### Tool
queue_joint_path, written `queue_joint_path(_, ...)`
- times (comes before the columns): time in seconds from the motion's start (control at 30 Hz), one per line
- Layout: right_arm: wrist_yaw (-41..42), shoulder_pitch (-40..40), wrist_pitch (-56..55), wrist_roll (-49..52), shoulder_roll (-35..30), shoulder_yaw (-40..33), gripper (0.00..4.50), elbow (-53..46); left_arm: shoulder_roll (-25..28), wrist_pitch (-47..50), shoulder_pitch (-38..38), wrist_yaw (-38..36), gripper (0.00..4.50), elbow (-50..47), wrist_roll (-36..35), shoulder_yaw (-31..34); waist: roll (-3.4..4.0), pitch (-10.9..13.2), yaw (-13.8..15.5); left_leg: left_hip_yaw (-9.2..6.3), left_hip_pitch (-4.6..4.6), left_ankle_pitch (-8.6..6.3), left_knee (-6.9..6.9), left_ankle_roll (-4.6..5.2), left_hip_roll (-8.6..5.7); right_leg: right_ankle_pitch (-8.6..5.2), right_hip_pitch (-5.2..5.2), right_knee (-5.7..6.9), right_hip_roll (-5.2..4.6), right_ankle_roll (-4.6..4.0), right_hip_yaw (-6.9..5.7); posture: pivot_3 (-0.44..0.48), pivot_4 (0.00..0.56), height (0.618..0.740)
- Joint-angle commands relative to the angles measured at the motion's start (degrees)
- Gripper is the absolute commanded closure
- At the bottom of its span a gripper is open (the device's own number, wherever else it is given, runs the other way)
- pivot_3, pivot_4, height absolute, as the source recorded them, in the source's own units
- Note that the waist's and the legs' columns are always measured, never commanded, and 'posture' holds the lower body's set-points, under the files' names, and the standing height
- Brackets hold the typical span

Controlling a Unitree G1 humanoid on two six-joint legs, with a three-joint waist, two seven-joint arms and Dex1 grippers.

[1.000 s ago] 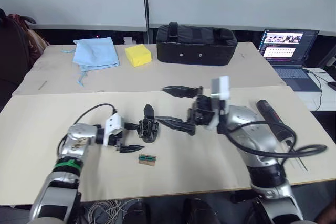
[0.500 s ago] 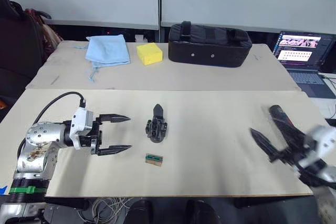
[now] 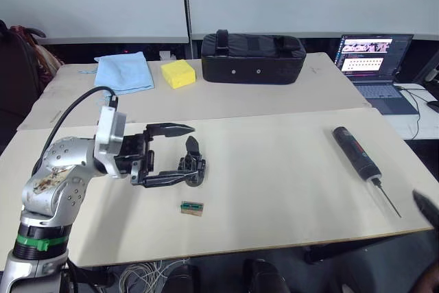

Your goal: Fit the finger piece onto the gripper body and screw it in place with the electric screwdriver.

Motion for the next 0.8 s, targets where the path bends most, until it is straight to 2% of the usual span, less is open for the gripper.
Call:
queue_joint_path(0.03, 4.69, -6.81, 11.73, 0.54, -10.25, 7.2, 0.0, 9.13, 0.55, 1.0, -0.84, 0.34, 0.04, -0.45, -0.31, 0.37, -0.25, 0.12, 0.11, -0.14, 0.01, 0.01, -0.03, 0.01, -0.04, 0.0, 0.09, 0.01, 0.09, 0.0, 0.02, 0.0, 0.15, 0.74)
queue_joint_path(0.1, 7.04, -14.61, 13.9, -1.56, -15.02, 14.33, 0.0, 16.35, 0.71, 1.0, -0.86, 0.32, 0.04, -0.31, 0.25, 0.38, -0.4, 0.17, 0.37, -0.14, 0.07, 0.04, -0.1, 0.06, -0.11, 0.01, 0.11, 0.1, 0.28, -0.01, 0.25, 0.0, 0.15, 0.74)
queue_joint_path(0.17, 8.63, -23.8, 14.1, -4.88, -17.15, 21.84, 0.0, 23.85, 0.92, 1.09, -0.75, 0.24, 0.04, -0.45, 0.66, 0.31, -0.44, 0.2, 0.51, -0.15, 0.1, 0.28, -0.11, 0.47, -0.11, 0.0, 0.2, 0.06, 0.76, -0.02, 0.68, 0.0, 0.15, 0.74)
queue_joint_path(0.4, 16.89, -44.0, 12.06, -16.72, -17.08, 41.16, 0.0, 42.53, 1.63, 2.82, 1.97, 0.43, 0.04, -3.52, 0.08, 0.49, -0.45, 0.21, 1.09, -0.12, -0.32, 0.13, -0.15, 0.61, -0.18, -0.09, -0.12, -0.02, 0.99, 0.17, 1.1, 0.0, 0.15, 0.74)
queue_joint_path(0.53, 16.81, -50.47, 9.74, -22.4, -15.79, 46.22, 0.0, 51.33, 2.54, 2.35, 3.99, 0.27, 0.04, -4.89, 0.7, 1.36, -0.45, 0.21, 1.41, -0.06, -0.35, 0.09, -0.13, 0.67, -0.22, -0.11, -0.12, -0.08, 0.97, 0.23, 1.14, 0.0, 0.15, 0.74)
queue_joint_path(0.67, 16.65, -54.54, 6.36, -25.28, -13.89, 47.39, 0.0, 59.16, 3.17, 2.02, 4.37, 0.49, 0.04, -4.77, 0.64, 2.19, -0.45, 0.21, 1.53, -0.06, -0.29, 0.09, -0.05, 0.67, -0.21, -0.12, -0.09, -0.01, 0.98, 0.2, 1.15, 0.0, 0.15, 0.74)
queue_joint_path(0.8, 19.08, -56.75, 4.89, -24.76, -11.82, 46.27, 1.13, 63.77, 3.54, 1.78, 4.63, -0.19, 0.0, -4.55, 0.64, 1.92, -0.45, 0.21, 1.42, -0.06, -0.26, 0.1, 0.12, 0.67, -0.2, -0.11, -0.07, 0.17, 0.99, 0.19, 1.18, 0.0, 0.15, 0.74)
